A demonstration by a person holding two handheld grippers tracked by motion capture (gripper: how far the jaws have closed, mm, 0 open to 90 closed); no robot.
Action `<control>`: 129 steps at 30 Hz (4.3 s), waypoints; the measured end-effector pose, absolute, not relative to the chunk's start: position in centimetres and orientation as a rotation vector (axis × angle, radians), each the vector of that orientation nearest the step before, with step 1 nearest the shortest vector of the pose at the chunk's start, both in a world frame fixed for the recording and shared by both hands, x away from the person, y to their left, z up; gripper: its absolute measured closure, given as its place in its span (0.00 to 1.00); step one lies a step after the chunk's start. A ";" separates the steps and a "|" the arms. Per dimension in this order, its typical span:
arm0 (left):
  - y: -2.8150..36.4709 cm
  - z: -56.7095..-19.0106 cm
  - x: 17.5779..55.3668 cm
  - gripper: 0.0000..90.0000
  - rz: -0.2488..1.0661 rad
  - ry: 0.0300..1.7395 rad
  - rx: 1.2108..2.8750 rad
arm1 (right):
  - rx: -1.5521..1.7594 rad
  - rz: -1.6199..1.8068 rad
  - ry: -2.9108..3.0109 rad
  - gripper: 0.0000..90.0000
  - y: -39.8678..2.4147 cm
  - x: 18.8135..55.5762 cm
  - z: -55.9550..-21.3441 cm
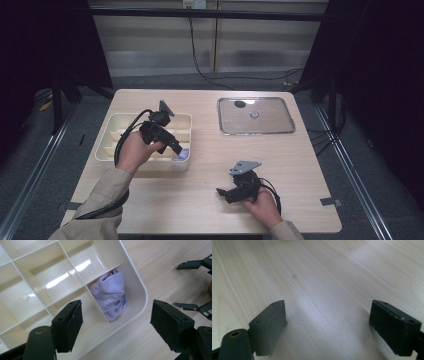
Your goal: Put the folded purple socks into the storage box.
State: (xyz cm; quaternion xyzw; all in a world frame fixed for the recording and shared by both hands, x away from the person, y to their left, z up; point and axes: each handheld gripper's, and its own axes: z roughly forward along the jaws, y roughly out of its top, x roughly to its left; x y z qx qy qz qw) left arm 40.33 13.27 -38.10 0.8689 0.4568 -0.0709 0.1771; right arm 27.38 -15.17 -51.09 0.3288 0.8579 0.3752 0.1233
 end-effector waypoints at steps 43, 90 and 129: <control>14.4 -37.2 37.9 0.28 -0.204 1.211 2.477 | 0.955 1.094 2.502 0.15 -15.2 27.4 -51.1; 14.7 -39.2 34.8 0.28 -0.232 1.126 2.474 | 0.955 1.091 2.504 0.15 -15.2 27.4 -51.1; 15.3 -44.0 32.8 0.27 -0.271 1.115 2.445 | 0.955 1.092 2.504 0.15 -15.2 27.4 -51.1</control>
